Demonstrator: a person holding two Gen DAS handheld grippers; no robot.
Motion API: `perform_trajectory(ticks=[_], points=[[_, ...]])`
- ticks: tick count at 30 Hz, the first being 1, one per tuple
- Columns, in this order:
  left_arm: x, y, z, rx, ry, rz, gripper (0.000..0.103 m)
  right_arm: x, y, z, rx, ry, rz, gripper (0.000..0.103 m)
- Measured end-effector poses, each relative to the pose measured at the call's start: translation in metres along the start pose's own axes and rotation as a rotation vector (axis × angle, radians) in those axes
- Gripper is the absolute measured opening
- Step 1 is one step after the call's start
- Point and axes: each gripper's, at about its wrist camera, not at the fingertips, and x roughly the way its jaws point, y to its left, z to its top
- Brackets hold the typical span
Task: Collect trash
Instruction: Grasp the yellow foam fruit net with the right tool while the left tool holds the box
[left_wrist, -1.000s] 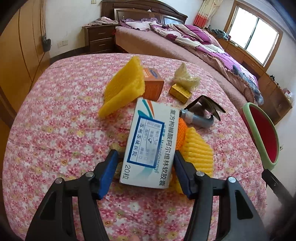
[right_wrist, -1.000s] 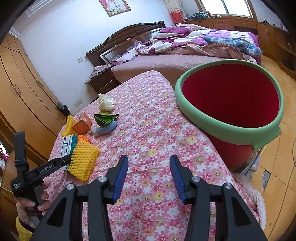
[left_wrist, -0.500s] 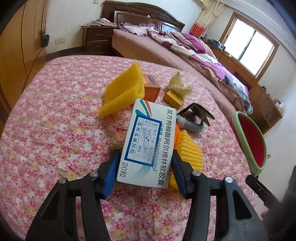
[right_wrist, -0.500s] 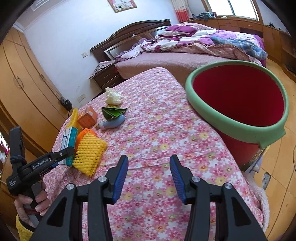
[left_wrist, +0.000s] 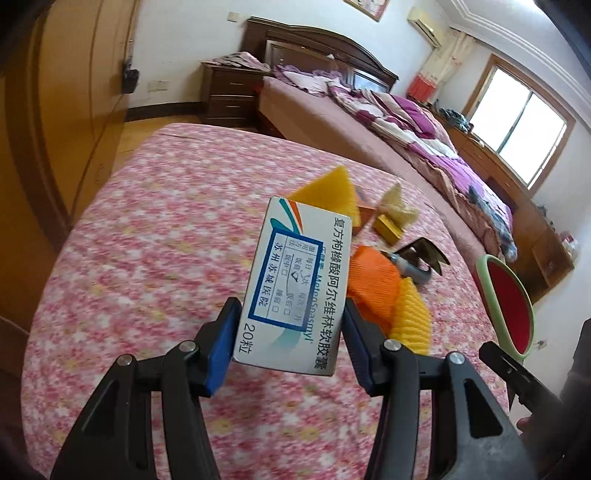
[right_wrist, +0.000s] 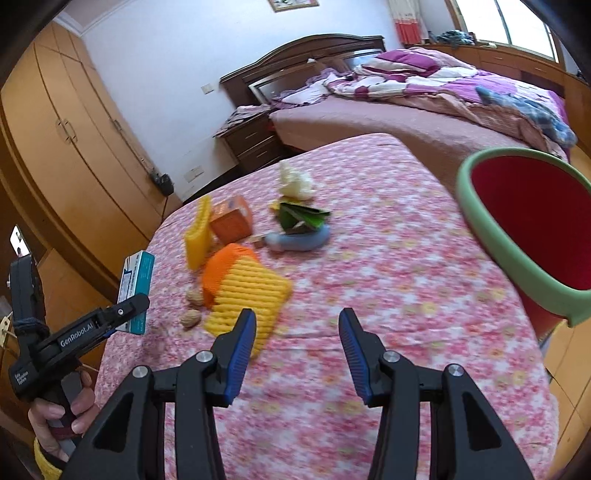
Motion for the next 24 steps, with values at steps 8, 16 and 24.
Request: perform_trajectory(ticks=[8, 16, 24], points=[[-0.005, 0.023, -0.004, -0.04, -0.008, 0.045, 0.055, 0.037, 0.025, 0.002, -0.012, 0.065, 0.024, 0.053], [-0.004, 0.027, -0.007, -0.047, -0.005, 0.038, 0.055, 0.057, 0.026, 0.0, 0.01, 0.102, 0.006, 0.053], [-0.001, 0.022, -0.008, -0.044, 0.004, 0.036, 0.055, 0.068, 0.022, -0.008, 0.028, 0.131, 0.04, 0.039]])
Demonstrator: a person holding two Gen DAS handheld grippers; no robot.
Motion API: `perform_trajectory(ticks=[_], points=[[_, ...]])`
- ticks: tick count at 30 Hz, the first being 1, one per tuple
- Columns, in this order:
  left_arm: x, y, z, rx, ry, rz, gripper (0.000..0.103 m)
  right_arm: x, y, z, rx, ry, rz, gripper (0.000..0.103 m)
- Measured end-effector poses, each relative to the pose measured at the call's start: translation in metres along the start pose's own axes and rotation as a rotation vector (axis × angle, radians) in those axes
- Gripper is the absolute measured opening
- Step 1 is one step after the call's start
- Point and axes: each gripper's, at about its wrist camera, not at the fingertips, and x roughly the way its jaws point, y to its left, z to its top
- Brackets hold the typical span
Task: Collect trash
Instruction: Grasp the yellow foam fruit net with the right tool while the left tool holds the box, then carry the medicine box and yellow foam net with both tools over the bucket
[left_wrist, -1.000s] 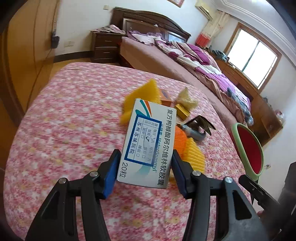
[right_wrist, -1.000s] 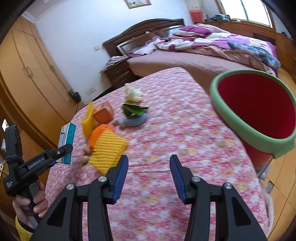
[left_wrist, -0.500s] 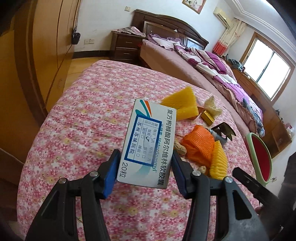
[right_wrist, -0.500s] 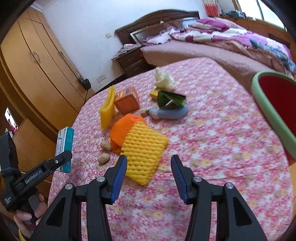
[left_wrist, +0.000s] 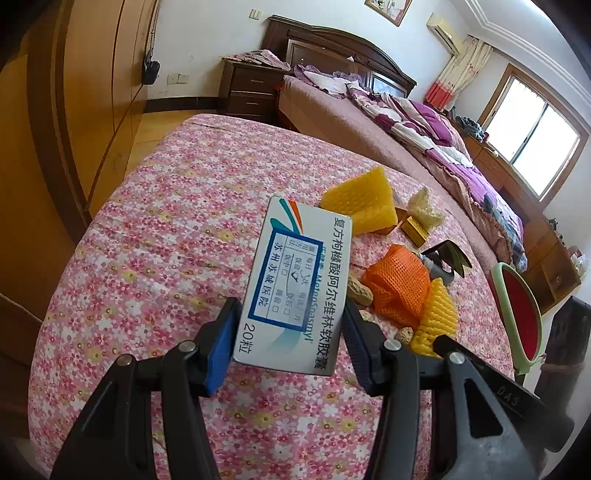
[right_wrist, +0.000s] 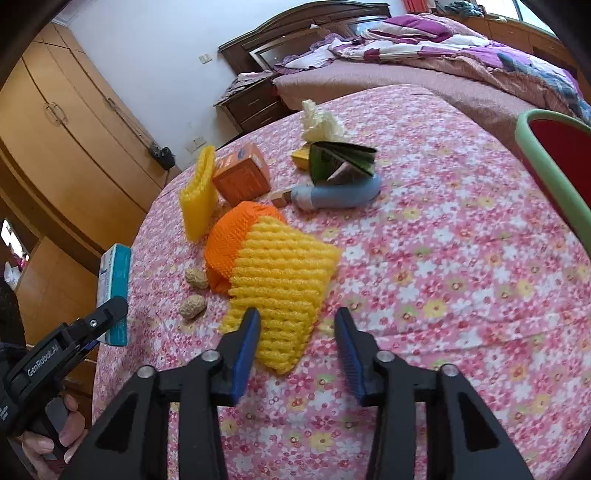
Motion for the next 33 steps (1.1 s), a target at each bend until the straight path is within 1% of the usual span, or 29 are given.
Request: perform_trajectory(ticks=[1, 2, 5, 8, 12, 21, 27, 33], points=[[0.001, -0.001, 0.0, 0.001, 0.001, 0.0, 0.055, 0.001, 0.001, -0.001, -0.002, 0.008, 0.021, 0.033], [0.001, -0.003, 0.0, 0.002, 0.002, 0.0, 0.055, 0.001, 0.002, -0.002, -0.001, 0.013, 0.034, 0.029], [0.003, -0.007, -0.001, 0.01, 0.007, -0.005, 0.055, 0.001, 0.006, -0.007, -0.025, 0.018, 0.054, 0.022], [0.002, -0.009, -0.003, 0.014, 0.01, -0.021, 0.055, -0.004, 0.007, -0.009, -0.032, 0.006, 0.082, 0.019], [-0.001, -0.016, -0.003, 0.017, 0.01, -0.05, 0.055, -0.02, 0.005, -0.011, -0.038, -0.032, 0.095, 0.018], [-0.012, -0.038, -0.003, 0.065, -0.009, -0.104, 0.055, -0.074, 0.003, -0.016, -0.082, -0.175, 0.056, 0.017], [-0.015, -0.057, -0.003, 0.098, -0.002, -0.14, 0.055, -0.098, -0.01, -0.011, -0.063, -0.234, 0.031, 0.017], [-0.019, -0.086, 0.001, 0.163, -0.014, -0.169, 0.055, -0.122, -0.029, -0.008, -0.035, -0.295, -0.017, 0.017]])
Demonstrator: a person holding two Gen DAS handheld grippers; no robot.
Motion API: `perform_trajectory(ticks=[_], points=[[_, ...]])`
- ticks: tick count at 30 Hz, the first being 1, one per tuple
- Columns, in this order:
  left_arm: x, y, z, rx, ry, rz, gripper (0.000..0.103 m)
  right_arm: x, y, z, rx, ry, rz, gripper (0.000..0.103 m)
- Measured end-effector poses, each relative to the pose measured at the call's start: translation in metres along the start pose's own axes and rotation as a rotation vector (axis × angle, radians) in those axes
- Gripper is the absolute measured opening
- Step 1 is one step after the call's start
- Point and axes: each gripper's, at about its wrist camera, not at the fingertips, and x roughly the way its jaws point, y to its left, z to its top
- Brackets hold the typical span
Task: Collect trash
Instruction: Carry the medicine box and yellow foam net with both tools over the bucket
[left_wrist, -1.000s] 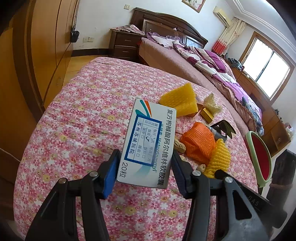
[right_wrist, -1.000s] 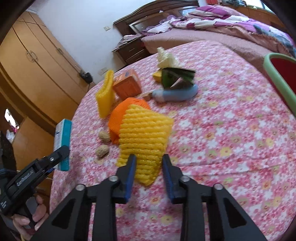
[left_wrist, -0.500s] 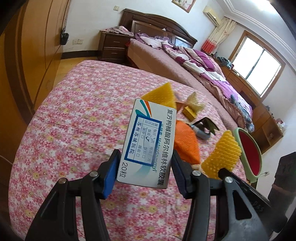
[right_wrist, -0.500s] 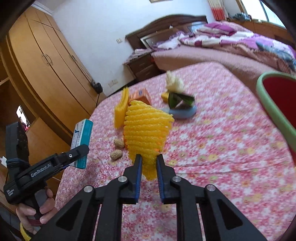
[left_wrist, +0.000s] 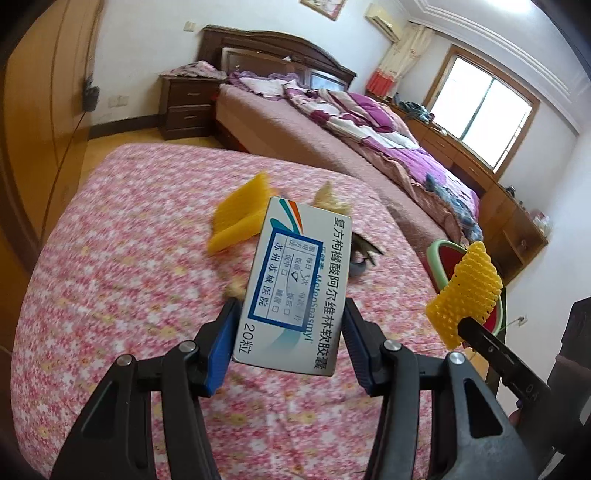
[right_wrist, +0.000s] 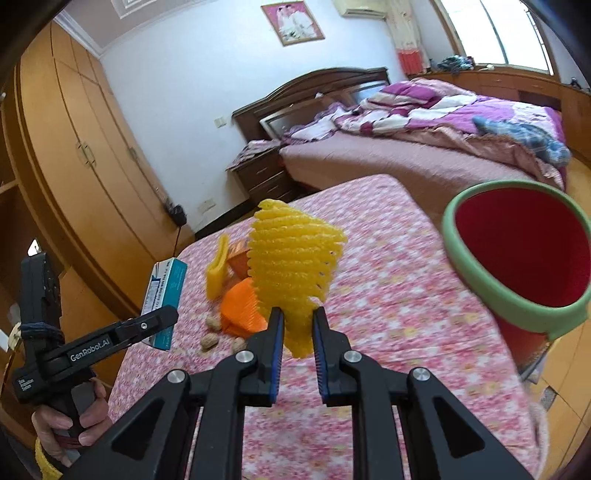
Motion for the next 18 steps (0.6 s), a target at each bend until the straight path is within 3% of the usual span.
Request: perform_trajectory(ticks=[18], points=[[0.045, -0.117, 0.015, 0.231, 0.029, -0.123, 0.055, -0.049, -0.085, 0.019, 0.125, -0.151, -0.19, 0.017]])
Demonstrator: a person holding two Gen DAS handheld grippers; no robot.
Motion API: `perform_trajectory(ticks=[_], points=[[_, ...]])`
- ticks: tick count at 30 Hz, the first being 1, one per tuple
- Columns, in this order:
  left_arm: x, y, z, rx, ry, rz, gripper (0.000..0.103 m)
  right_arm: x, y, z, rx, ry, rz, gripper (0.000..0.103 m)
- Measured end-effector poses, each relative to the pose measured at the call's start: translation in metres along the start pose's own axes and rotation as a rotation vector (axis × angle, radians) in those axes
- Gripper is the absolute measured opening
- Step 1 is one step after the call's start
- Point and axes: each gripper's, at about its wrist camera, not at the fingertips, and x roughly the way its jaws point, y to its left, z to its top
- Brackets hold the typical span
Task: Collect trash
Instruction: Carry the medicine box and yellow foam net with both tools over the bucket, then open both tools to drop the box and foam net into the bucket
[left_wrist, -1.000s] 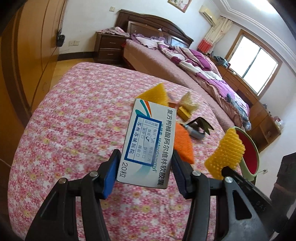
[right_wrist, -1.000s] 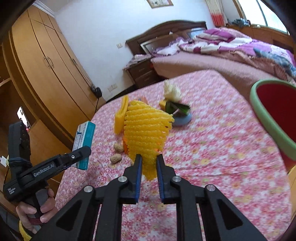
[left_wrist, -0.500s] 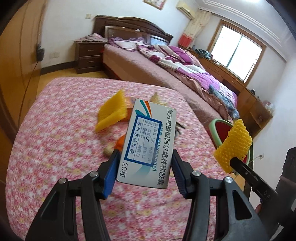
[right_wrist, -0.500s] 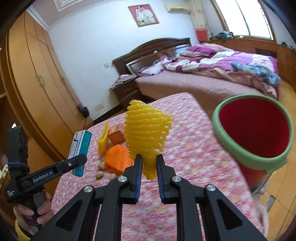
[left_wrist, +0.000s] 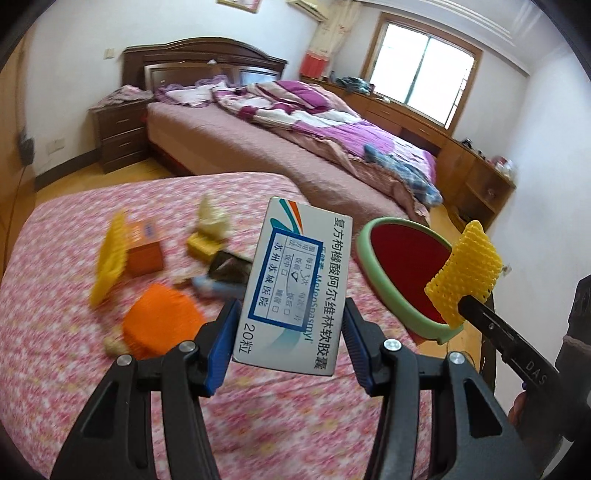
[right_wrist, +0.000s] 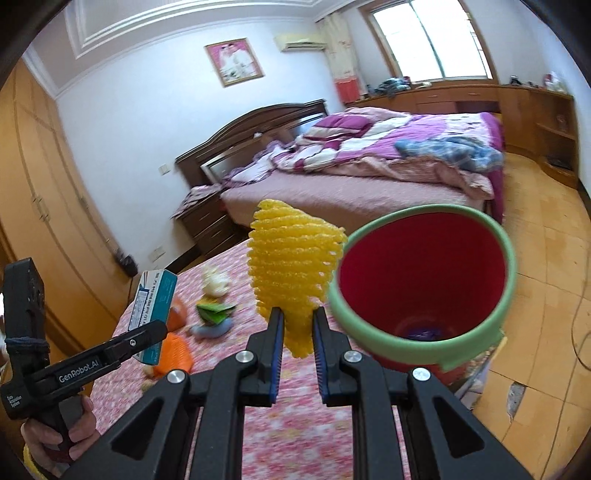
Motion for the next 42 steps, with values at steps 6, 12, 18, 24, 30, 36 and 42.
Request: perform_trajectory(ticks=[6, 12, 18, 24, 30, 36, 42], points=[[0.028, -0.037, 0.008, 0.08, 0.025, -0.042, 0.055, -0.004, -0.038, 0.004, 0.064, -0.022, -0.057, 0.017], [0.069, -0.076, 0.02, 0.154, 0.068, -0.06, 0.055, 0.007, -0.074, 0.006, 0.121, -0.008, -0.102, 0.017], [0.103, -0.105, 0.028, 0.201, 0.098, -0.1, 0.055, 0.02, -0.103, 0.006, 0.163, 0.01, -0.14, 0.018], [0.135, -0.124, 0.03, 0.237, 0.122, -0.106, 0.055, 0.03, -0.124, 0.009, 0.178, 0.021, -0.174, 0.021], [0.157, -0.129, 0.024, 0.24, 0.158, -0.086, 0.055, 0.037, -0.135, 0.009, 0.185, 0.026, -0.201, 0.025], [0.163, -0.129, 0.022, 0.232, 0.166, -0.083, 0.057, 0.042, -0.142, 0.007, 0.206, 0.025, -0.19, 0.037], [0.149, -0.123, 0.018, 0.201, 0.158, -0.097, 0.057, 0.038, -0.14, 0.007, 0.212, 0.013, -0.181, 0.04]])
